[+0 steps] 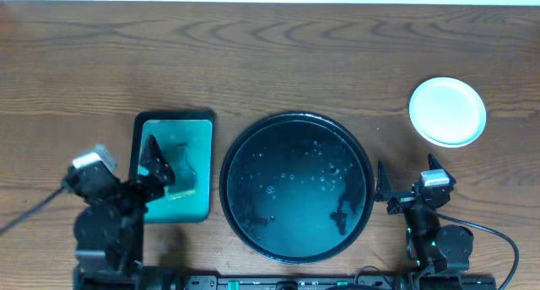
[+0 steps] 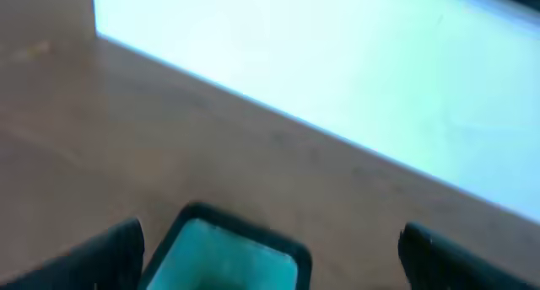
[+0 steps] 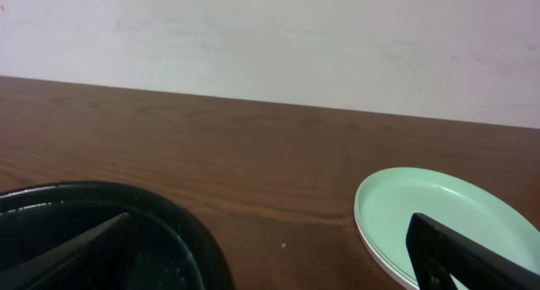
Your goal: Clean dirty plates on tray and stack at the side
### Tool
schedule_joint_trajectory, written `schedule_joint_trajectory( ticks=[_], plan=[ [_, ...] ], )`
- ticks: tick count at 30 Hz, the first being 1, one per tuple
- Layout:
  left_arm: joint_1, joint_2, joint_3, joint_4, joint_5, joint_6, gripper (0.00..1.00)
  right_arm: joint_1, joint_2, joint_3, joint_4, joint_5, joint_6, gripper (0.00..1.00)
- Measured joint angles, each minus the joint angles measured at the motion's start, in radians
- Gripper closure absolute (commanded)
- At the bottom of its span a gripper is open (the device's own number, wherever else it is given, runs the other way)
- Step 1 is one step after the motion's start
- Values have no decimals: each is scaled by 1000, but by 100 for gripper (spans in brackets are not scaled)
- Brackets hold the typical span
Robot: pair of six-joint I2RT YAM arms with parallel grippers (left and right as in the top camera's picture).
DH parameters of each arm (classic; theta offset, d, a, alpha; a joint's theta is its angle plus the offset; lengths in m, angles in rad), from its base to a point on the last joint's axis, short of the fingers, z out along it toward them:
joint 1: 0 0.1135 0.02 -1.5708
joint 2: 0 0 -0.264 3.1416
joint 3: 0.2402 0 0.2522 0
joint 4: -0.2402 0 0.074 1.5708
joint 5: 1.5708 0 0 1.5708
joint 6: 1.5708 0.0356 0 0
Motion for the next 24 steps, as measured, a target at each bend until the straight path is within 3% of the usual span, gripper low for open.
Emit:
schedule_joint_trajectory(
  ticks=[5, 10, 24],
  plan=[
    [10, -136, -219, 228, 0, 7, 4, 0, 0, 0, 0, 0, 0, 1],
    [47, -235, -359, 340, 0, 7, 4, 0, 0, 0, 0, 0, -1, 1],
    [111, -342, -510, 600, 1, 7, 4, 0, 0, 0, 0, 0, -1, 1]
  ],
)
